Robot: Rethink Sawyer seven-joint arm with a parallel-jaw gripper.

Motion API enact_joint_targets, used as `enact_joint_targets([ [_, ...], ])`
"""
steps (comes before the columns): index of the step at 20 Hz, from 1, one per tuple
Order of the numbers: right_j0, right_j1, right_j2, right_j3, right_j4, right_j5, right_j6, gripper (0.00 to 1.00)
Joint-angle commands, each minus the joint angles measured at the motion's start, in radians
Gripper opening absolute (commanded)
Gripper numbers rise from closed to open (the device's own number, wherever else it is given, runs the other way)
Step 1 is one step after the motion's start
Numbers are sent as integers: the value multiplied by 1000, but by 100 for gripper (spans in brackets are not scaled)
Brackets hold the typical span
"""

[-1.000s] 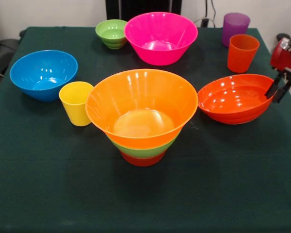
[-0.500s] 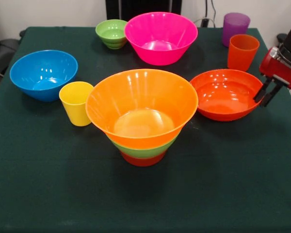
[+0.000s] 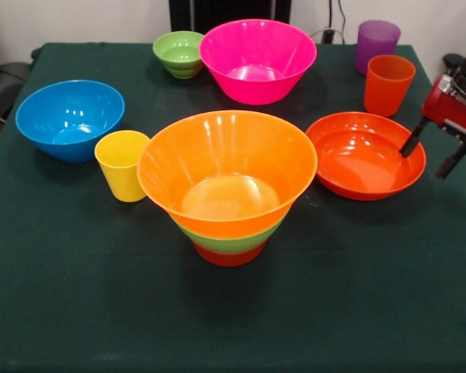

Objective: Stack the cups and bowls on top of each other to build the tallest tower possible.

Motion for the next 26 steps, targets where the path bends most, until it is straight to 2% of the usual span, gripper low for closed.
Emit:
enact_joint_targets([
  [1,-14,-16,56,80,39,-43,221,100],
  [6,-40,-96,68,123,55,-18,154,100],
  [9,-55,-154,28,123,36,40,114,100],
  [16,-153,-230,106,118,26,79,-35,100],
  [19,-177,-264,137,170,9,39,-79,100],
  [22,-184,-311,181,296,-10,-61,-105,100],
  [26,-172,-362,182,434,-66,-169,-103,100],
])
